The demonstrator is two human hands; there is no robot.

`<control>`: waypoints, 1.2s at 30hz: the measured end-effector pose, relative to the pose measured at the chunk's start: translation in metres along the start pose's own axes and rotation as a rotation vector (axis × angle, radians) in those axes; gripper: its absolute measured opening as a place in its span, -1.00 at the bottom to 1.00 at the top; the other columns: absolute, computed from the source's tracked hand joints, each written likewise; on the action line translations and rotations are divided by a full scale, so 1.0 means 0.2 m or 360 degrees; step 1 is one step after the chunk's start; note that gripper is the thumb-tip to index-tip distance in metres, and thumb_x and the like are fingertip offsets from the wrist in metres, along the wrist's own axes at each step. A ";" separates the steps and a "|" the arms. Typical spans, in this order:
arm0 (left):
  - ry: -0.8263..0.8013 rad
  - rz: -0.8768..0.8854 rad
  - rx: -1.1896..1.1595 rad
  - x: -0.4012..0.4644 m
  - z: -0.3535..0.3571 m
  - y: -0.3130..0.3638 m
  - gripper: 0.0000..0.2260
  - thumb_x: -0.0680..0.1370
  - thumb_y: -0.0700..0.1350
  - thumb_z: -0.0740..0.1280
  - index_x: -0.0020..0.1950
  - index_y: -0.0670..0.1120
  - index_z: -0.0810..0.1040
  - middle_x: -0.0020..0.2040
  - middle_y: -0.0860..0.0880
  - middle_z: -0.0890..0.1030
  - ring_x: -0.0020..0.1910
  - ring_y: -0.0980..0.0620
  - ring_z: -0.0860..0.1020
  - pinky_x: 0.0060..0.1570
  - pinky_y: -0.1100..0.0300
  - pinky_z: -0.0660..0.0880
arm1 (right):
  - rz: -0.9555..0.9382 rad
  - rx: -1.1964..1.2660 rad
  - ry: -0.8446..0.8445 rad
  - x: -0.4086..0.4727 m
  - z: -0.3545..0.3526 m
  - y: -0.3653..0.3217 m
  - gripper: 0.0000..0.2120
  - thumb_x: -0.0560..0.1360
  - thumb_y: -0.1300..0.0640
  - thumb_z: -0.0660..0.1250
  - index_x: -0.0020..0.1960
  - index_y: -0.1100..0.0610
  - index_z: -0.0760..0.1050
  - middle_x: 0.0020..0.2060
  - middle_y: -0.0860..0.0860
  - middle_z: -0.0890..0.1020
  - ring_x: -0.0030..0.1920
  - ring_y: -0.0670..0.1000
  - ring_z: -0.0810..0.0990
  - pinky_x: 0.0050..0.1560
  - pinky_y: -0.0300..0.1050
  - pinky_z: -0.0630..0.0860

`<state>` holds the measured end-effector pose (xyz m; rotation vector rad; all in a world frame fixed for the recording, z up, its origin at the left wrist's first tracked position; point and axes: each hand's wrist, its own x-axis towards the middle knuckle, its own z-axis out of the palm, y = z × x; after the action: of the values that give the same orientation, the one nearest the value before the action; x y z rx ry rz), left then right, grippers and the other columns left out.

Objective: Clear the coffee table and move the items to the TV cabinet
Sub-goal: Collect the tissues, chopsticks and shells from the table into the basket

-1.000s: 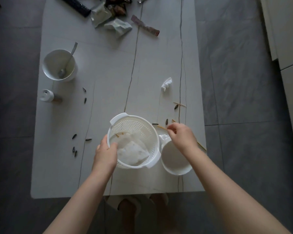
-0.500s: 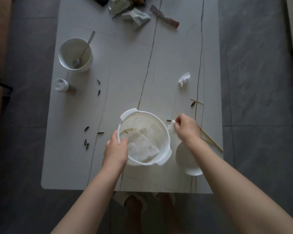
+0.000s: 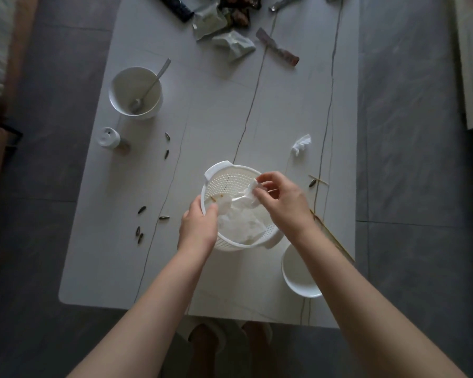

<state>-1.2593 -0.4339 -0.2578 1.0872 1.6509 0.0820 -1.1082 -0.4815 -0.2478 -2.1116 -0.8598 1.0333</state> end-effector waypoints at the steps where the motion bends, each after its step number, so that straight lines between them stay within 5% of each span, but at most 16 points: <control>1: 0.0003 0.0004 -0.0012 0.01 0.00 0.01 -0.67 0.53 0.02 0.17 0.29 0.06 0.42 0.19 -0.12 0.53 0.15 -0.18 0.52 0.16 -0.18 0.49 | -0.0006 -0.0022 -0.0031 0.01 0.01 0.01 -0.83 0.52 0.07 0.32 0.09 0.06 0.55 -0.11 0.01 0.65 -0.11 -0.04 0.63 -0.01 -0.17 0.55; 4: 0.0004 0.0002 -0.0053 0.04 0.00 0.01 -0.68 0.53 0.04 0.17 0.28 0.08 0.42 0.19 -0.10 0.53 0.14 -0.17 0.53 0.16 -0.19 0.49 | -0.0080 -0.0094 0.0061 0.04 0.02 0.04 -0.81 0.56 0.09 0.26 0.09 0.09 0.58 -0.11 0.04 0.68 -0.10 0.03 0.66 0.02 -0.01 0.56; 10: 0.0021 0.0014 -0.0065 0.10 -0.01 -0.02 -0.70 0.55 0.05 0.17 0.28 0.09 0.42 0.17 -0.08 0.53 0.12 -0.15 0.53 0.14 -0.19 0.50 | 0.0027 -0.0372 0.0369 0.30 -0.09 0.19 -0.76 0.56 0.17 0.21 0.19 0.13 0.53 0.11 0.07 0.59 0.07 0.02 0.56 0.04 -0.21 0.41; 13: 0.0009 0.0012 -0.0083 0.12 -0.03 -0.03 -0.76 0.54 0.07 0.17 0.18 0.14 0.44 0.12 -0.07 0.55 0.08 -0.13 0.55 0.11 -0.18 0.52 | 0.0184 -0.0660 0.0166 0.49 -0.14 0.29 -0.61 0.55 0.21 0.18 0.38 0.14 0.36 0.34 0.13 0.40 0.31 0.14 0.41 0.30 -0.05 0.32; 16: 0.0020 0.0019 -0.0058 0.15 -0.05 -0.03 -0.73 0.47 0.12 0.15 0.14 0.14 0.45 0.09 -0.07 0.57 0.08 -0.14 0.55 0.11 -0.17 0.52 | 0.0377 -0.0950 -0.0126 0.64 -0.15 0.35 -0.46 0.57 0.23 0.12 0.51 0.01 0.08 0.54 0.07 -0.02 0.47 0.23 0.13 0.42 0.08 0.20; 21: 0.0069 0.0025 -0.0034 0.18 -0.07 -0.01 -0.56 0.38 0.18 0.11 0.21 0.11 0.46 0.10 -0.07 0.57 0.08 -0.13 0.55 0.10 -0.16 0.52 | 0.0473 -0.1223 -0.0326 0.78 -0.12 0.37 -0.26 0.52 0.41 0.04 0.53 -0.10 -0.12 0.52 0.01 -0.30 0.53 0.16 -0.15 0.47 0.12 0.03; 25: 0.0120 0.0051 0.0004 0.21 -0.08 0.00 -0.69 0.53 0.10 0.14 0.22 0.09 0.47 0.09 -0.08 0.57 0.06 -0.12 0.56 0.09 -0.15 0.53 | 0.0393 -0.1439 -0.0259 0.79 -0.05 0.37 -0.29 0.48 0.41 0.14 0.53 0.04 -0.02 0.54 0.10 -0.07 0.51 0.21 -0.01 0.43 0.12 0.15; 28: 0.0138 0.0054 0.0054 0.22 -0.07 0.01 -0.69 0.56 0.07 0.13 0.27 0.08 0.45 0.12 -0.08 0.56 0.07 -0.12 0.55 0.10 -0.14 0.52 | 0.0149 -0.1414 0.0022 0.72 -0.02 0.40 -0.67 0.51 0.34 0.14 0.27 0.23 0.36 0.26 0.23 0.38 0.26 0.23 0.36 0.16 0.04 0.40; 32: 0.0159 0.0055 0.0123 0.18 -0.04 0.04 -0.67 0.57 0.05 0.12 0.30 0.03 0.43 0.15 -0.11 0.54 0.09 -0.13 0.53 0.12 -0.13 0.51 | 0.0275 -0.0806 0.0096 0.59 -0.05 0.40 -0.78 0.57 0.20 0.16 0.16 0.21 0.47 0.10 0.20 0.56 0.12 0.20 0.51 0.03 -0.05 0.42; 36: 0.0197 0.0046 0.0230 0.14 -0.01 0.07 -0.67 0.58 0.03 0.11 0.30 0.01 0.43 0.18 -0.11 0.53 0.12 -0.14 0.51 0.16 -0.05 0.47 | 0.0067 -0.0098 0.0421 0.38 -0.05 0.23 -0.91 0.50 0.12 0.32 -0.02 0.10 0.47 -0.25 -0.09 0.56 -0.16 -0.03 0.57 -0.18 -0.29 0.42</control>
<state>-1.2521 -0.4061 -0.2692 1.2363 1.7737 0.0503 -1.0509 -0.4514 -0.3101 -2.2633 -0.7276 0.7333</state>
